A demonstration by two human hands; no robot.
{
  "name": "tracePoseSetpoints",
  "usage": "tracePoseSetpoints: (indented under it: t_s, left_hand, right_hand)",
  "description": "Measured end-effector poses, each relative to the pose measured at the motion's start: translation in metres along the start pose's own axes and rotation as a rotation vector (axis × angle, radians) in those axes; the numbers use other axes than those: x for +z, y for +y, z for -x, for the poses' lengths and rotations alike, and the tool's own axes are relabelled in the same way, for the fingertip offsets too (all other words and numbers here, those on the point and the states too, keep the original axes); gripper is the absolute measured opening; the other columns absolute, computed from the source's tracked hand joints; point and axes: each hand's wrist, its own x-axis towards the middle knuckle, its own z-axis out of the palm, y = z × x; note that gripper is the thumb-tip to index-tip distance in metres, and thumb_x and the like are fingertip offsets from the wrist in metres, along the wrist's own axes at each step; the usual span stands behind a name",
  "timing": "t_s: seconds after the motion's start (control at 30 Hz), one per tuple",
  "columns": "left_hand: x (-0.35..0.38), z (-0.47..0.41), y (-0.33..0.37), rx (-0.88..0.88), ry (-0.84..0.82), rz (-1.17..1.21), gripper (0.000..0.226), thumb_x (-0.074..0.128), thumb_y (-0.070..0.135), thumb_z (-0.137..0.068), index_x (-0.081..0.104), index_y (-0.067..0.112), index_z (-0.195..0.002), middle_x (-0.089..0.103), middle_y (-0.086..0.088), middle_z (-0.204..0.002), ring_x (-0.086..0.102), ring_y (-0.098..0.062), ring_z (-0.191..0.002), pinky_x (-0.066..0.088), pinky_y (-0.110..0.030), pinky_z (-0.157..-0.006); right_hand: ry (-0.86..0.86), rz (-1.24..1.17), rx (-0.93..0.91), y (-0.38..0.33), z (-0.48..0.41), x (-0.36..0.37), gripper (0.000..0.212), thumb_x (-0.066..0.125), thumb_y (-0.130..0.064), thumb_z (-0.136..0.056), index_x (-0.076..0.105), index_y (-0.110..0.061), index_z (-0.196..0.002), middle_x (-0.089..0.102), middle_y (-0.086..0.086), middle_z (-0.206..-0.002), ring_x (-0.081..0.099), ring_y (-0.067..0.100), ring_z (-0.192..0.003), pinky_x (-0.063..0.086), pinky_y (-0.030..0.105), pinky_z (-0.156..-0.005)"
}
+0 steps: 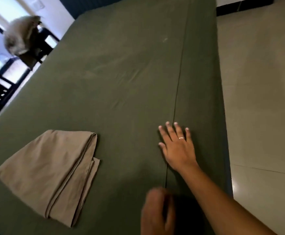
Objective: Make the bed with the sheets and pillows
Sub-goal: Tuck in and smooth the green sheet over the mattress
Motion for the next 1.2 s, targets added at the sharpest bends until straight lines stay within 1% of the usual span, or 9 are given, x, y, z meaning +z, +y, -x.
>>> tracePoseSetpoints:
  t_s: [0.13, 0.27, 0.53, 0.7, 0.77, 0.8, 0.9, 1.07, 1.2]
  left_hand:
    - [0.04, -0.048, 0.053, -0.251, -0.071, -0.285, 0.053, 0.024, 0.051, -0.097, 0.029, 0.03, -0.146, 0.032, 0.005, -0.154, 0.007, -0.003, -0.144, 0.012, -0.033, -0.116]
    - [0.073, -0.037, 0.098, -0.257, -0.195, -0.417, 0.062, 0.016, 0.057, -0.099, 0.022, 0.024, -0.151, 0.026, -0.002, -0.156, 0.015, -0.019, -0.144, 0.009, -0.037, -0.111]
    - [0.08, -0.053, 0.128, -0.192, -0.255, -0.362, 0.059, 0.018, 0.052, -0.099, 0.014, 0.029, -0.153, 0.015, 0.003, -0.16, 0.005, -0.018, -0.147, 0.006, -0.039, -0.113]
    - [0.079, -0.041, 0.139, 0.069, -0.313, -0.269, 0.055, 0.032, 0.049, -0.098, 0.029, 0.028, -0.149, 0.028, 0.003, -0.156, 0.022, -0.017, -0.145, 0.015, -0.037, -0.115]
    - [0.072, -0.04, 0.146, 0.112, -0.223, -0.021, 0.024, 0.047, 0.037, -0.095, 0.062, 0.029, -0.112, 0.059, 0.004, -0.128, 0.055, -0.014, -0.119, 0.042, -0.035, -0.099]
    - [0.065, -0.045, 0.151, 0.074, -0.157, 0.099, 0.015, 0.051, 0.032, -0.094, 0.062, 0.026, -0.089, 0.067, 0.005, -0.102, 0.062, -0.013, -0.093, 0.051, -0.032, -0.08]
    - [0.035, -0.077, 0.15, -0.114, 0.03, 0.231, 0.024, 0.05, 0.031, -0.094, 0.055, 0.021, -0.072, 0.059, 0.002, -0.063, 0.051, -0.014, -0.055, 0.041, -0.026, -0.05]
    - [0.004, -0.17, 0.094, -0.517, 0.501, 0.335, 0.033, 0.043, 0.04, -0.094, 0.05, 0.023, -0.066, 0.052, 0.008, -0.06, 0.047, -0.002, -0.055, 0.038, -0.031, -0.052]
    - [0.001, -0.249, 0.023, -0.602, 0.579, 0.282, 0.015, 0.047, 0.024, -0.092, 0.053, 0.027, -0.079, 0.057, 0.006, -0.077, 0.053, -0.008, -0.073, 0.042, -0.029, -0.066]
  right_hand:
    - [-0.117, 0.1, -0.131, 0.027, 0.005, 0.011, 0.066, 0.006, -0.055, -0.091, 0.018, -0.032, -0.151, 0.017, -0.007, -0.159, 0.01, 0.024, -0.148, -0.003, 0.048, -0.115]
    - [-0.092, 0.135, -0.073, 0.063, 0.012, -0.003, 0.064, 0.015, -0.053, -0.092, 0.032, -0.028, -0.148, 0.033, -0.002, -0.153, 0.024, 0.028, -0.144, 0.013, 0.049, -0.115]
    - [-0.064, 0.219, -0.129, 0.11, -0.019, -0.034, 0.062, 0.024, -0.053, -0.094, 0.031, -0.024, -0.149, 0.031, 0.004, -0.154, 0.027, 0.028, -0.143, 0.016, 0.05, -0.115]
    - [-0.27, 0.309, -0.545, 0.109, -0.027, -0.041, 0.058, 0.025, -0.053, -0.091, 0.044, -0.03, -0.141, 0.05, 0.0, -0.143, 0.046, 0.024, -0.132, 0.036, 0.051, -0.104]
    - [-0.34, 0.28, -0.723, 0.097, -0.008, -0.039, 0.056, 0.03, -0.054, -0.09, 0.048, -0.032, -0.138, 0.052, -0.004, -0.14, 0.048, 0.021, -0.131, 0.038, 0.05, -0.103]
    - [-0.412, 0.242, -0.809, 0.088, 0.0, -0.04, 0.055, 0.029, -0.053, -0.091, 0.047, -0.033, -0.139, 0.05, -0.007, -0.142, 0.046, 0.018, -0.132, 0.035, 0.048, -0.106]
    - [-0.594, 0.138, -0.994, 0.047, -0.006, -0.053, 0.051, 0.029, -0.044, -0.1, 0.027, -0.032, -0.149, 0.028, -0.009, -0.155, 0.021, 0.012, -0.145, 0.013, 0.033, -0.119]
    - [-0.39, 0.043, -0.888, -0.003, -0.082, -0.07, 0.051, 0.039, -0.027, -0.1, 0.027, -0.025, -0.15, 0.014, -0.005, -0.16, 0.011, 0.013, -0.147, 0.005, 0.029, -0.118]
    - [-0.274, 0.104, -0.802, -0.032, -0.175, -0.061, 0.053, 0.036, -0.031, -0.101, 0.021, -0.022, -0.152, 0.01, -0.004, -0.161, 0.007, 0.015, -0.148, 0.007, 0.036, -0.118]
